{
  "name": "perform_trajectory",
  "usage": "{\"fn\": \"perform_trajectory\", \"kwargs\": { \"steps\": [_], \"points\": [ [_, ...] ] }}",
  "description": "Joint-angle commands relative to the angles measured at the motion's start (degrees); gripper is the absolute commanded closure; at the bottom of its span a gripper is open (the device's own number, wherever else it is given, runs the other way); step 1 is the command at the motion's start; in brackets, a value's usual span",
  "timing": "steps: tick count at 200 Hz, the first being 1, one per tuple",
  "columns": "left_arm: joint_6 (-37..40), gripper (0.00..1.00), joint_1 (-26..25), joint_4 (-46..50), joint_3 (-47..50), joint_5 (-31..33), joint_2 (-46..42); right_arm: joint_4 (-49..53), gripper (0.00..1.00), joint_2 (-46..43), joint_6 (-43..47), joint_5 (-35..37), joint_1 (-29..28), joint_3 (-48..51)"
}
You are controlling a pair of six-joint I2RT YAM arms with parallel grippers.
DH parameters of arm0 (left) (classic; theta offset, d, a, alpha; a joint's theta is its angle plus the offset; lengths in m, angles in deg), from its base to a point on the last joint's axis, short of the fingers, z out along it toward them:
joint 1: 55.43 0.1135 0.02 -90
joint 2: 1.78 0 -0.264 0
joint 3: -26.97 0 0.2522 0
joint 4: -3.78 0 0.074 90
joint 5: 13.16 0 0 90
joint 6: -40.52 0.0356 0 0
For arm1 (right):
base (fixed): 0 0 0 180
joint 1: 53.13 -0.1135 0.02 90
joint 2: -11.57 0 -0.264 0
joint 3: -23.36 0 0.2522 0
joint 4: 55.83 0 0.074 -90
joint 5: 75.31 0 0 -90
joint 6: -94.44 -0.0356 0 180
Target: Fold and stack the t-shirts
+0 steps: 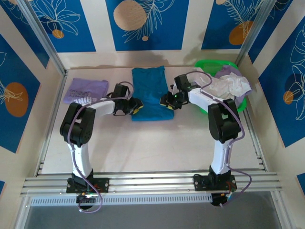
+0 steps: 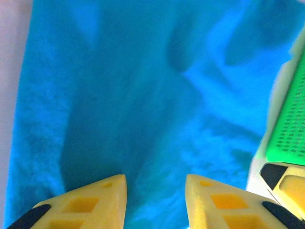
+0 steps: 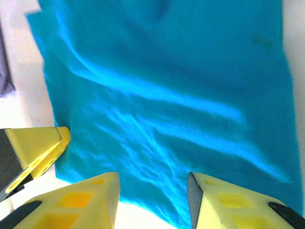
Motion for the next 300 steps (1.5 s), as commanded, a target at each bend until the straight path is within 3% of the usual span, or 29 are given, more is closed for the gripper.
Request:
{"fn": "perform_trajectory", "kwargs": {
  "steps": [1,45,93,135,160,243,275,300],
  "points": [
    [1.60,0.63,-0.49,-1.34,3.00,-1.19,-1.08,0.40,0.56,1.61,-0.63,-3.72,-0.66,1.42],
    [7.06,0.62,-2.48,5.29,6.04,0.10,-3.21,-1.00,0.56,-1.38,-1.42,-4.35,-1.91,10.46],
    [9.45,0.62,-6.71,10.71,17.05,2.43,-14.98,-4.73,0.56,-17.56,-5.52,-3.80,-7.89,27.85],
    [9.30,0.61,-9.33,15.93,18.95,3.87,-23.99,6.65,0.56,-27.95,-3.43,6.27,-9.61,25.27],
    [9.62,0.60,-9.31,17.23,15.46,5.07,-24.38,12.71,0.57,-23.30,2.09,10.83,-8.29,17.74],
    [9.48,0.61,-11.53,14.03,9.01,4.36,-10.32,21.94,0.63,3.38,14.40,18.23,-6.20,-7.53],
    [10.32,0.61,-12.56,14.55,10.18,4.34,-8.24,22.37,0.73,7.06,15.09,18.50,-6.29,-11.14],
    [11.03,0.61,-12.76,15.45,11.32,5.13,-8.48,23.62,0.89,7.93,15.58,19.08,-6.20,-13.42]
  ]
}}
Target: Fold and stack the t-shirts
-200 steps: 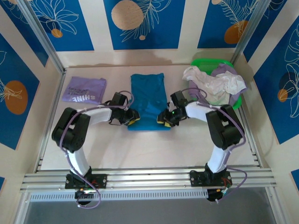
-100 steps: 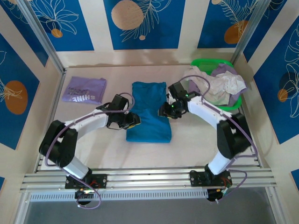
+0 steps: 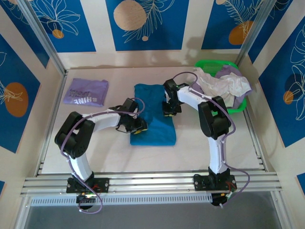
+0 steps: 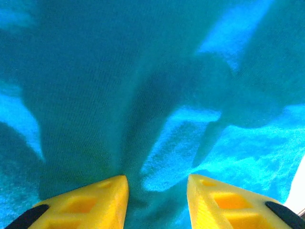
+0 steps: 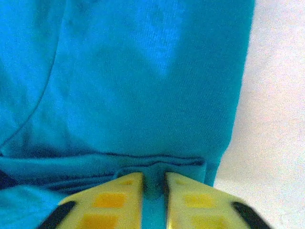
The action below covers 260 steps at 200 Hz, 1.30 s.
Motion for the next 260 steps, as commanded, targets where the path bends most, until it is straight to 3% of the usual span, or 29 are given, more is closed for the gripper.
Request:
{"fn": "perform_trajectory", "kwargs": {
  "steps": [1,30,129,180,216,260],
  "points": [
    [1.70,0.61,-1.00,2.15,1.25,1.18,1.30,2.61,0.90,0.53,1.32,1.07,-0.14,-2.87],
    [2.42,0.61,-0.99,3.02,1.93,1.79,1.04,2.81,1.00,-1.12,1.38,1.97,0.33,-3.06],
    [2.19,0.61,-1.04,1.88,4.63,1.45,0.84,1.59,1.00,0.22,-0.43,-1.11,5.54,-1.21],
    [1.70,0.61,-1.04,4.19,0.32,0.86,-2.54,2.43,0.74,-6.62,0.96,-3.20,5.21,-0.14],
    [3.03,0.60,-0.87,8.91,-8.01,2.93,-3.71,0.90,0.72,-13.47,-2.61,-8.25,4.87,4.81],
    [3.13,0.60,-0.13,8.14,-16.08,3.42,4.46,-7.81,0.71,-13.29,-9.58,-14.47,4.16,12.38]
  ]
}}
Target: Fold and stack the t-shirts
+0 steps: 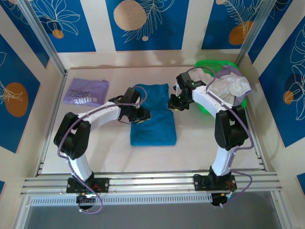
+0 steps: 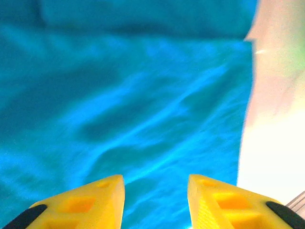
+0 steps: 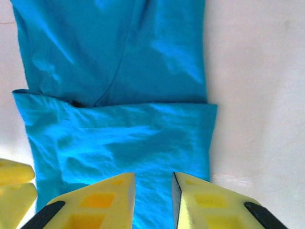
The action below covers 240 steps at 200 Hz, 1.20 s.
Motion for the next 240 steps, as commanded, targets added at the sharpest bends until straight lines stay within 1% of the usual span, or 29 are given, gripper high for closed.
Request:
{"fn": "perform_trajectory", "kwargs": {
  "steps": [1,22,36,55,83,98,107,117,129,142,152,174,188,207,240],
  "points": [
    [0.96,0.60,0.16,1.75,-3.57,1.33,4.92,-4.86,0.72,2.36,-5.10,-5.85,-0.78,3.94],
    [0.79,0.60,0.57,0.67,-5.30,2.52,8.70,-7.26,0.71,5.10,-6.50,-7.12,-0.69,5.67],
    [0.75,0.60,1.35,0.16,-5.54,3.24,10.69,-7.40,0.72,6.96,-6.37,-6.40,-0.56,5.93],
    [0.52,0.60,2.76,-0.62,-5.09,2.33,12.30,-6.24,0.72,7.63,-5.38,-4.75,0.09,5.86],
    [1.21,0.59,4.31,-0.36,-4.89,0.88,11.16,-4.44,0.72,5.18,-3.43,-3.70,-0.02,5.77],
    [1.32,0.59,3.70,0.44,-5.94,-1.21,9.01,-3.52,0.72,3.00,-3.04,-4.02,-0.65,5.69],
    [1.85,0.59,2.85,1.87,-7.40,-1.45,7.59,-3.45,0.71,1.70,-3.41,-4.37,-0.94,5.87],
    [2.51,0.59,2.08,3.65,-9.22,-0.77,6.80,-4.50,0.72,0.47,-4.63,-5.62,-0.97,6.40],
    [2.18,0.58,1.94,3.57,-10.32,-0.93,6.70,-6.16,0.71,0.00,-6.57,-7.39,-1.08,6.89],
    [1.68,0.58,1.94,2.66,-10.91,-0.43,7.68,-8.07,0.71,0.74,-8.81,-9.50,-1.13,6.73],
    [1.08,0.59,2.03,1.80,-11.55,-0.61,9.29,-10.41,0.71,2.12,-10.85,-12.44,-0.90,6.67],
    [-2.08,0.59,2.80,-2.95,-11.06,-3.56,13.56,-13.22,0.71,6.61,-13.66,-15.01,-0.95,5.81],
    [-5.55,0.59,3.81,-7.86,-8.40,-5.85,15.49,-13.52,0.72,10.08,-14.28,-15.95,-0.95,4.67],
    [-7.82,0.59,4.32,-12.20,-5.18,-5.78,15.65,-12.46,0.72,12.11,-13.32,-14.52,-1.21,3.57],
    [-5.34,0.59,4.32,-9.27,-3.27,-3.66,14.31,-7.93,0.72,10.41,-10.24,-10.22,-1.55,3.13]
  ]
}}
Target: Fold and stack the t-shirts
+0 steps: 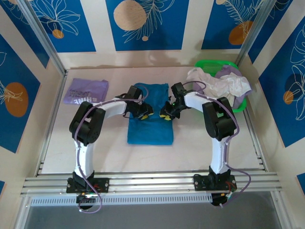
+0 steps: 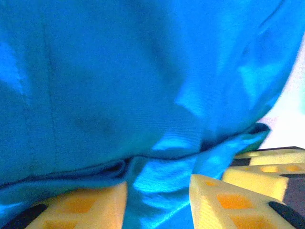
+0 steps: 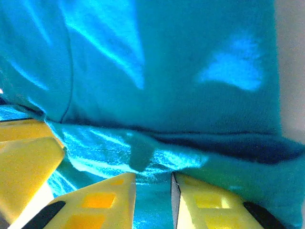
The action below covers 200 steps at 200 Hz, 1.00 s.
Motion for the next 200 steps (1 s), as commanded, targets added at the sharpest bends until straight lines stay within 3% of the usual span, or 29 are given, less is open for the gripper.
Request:
{"fn": "perform_trajectory", "kwargs": {
  "steps": [1,58,77,124,160,200],
  "points": [
    [0.16,0.59,0.32,1.23,2.41,1.05,-0.60,4.79,0.72,-1.44,1.85,2.73,-0.66,-0.85],
    [2.18,0.59,-0.20,2.69,4.09,4.73,-9.56,1.84,0.71,-11.29,-0.23,1.56,-1.38,3.74],
    [3.97,0.58,0.17,5.68,1.23,6.50,-9.33,0.32,0.71,-9.67,-1.85,-0.41,-1.46,3.14],
    [5.53,0.58,2.42,7.90,-3.21,3.90,-1.29,-1.24,0.71,-0.18,-2.92,-3.76,-1.71,-1.63],
    [6.61,0.58,2.43,7.82,-0.23,4.98,-0.67,1.48,0.72,1.51,-1.16,-1.47,-2.32,-1.37],
    [6.39,0.58,2.09,6.29,7.45,4.74,-5.56,1.72,0.72,-3.10,0.09,0.16,-3.55,5.65]
  ]
}}
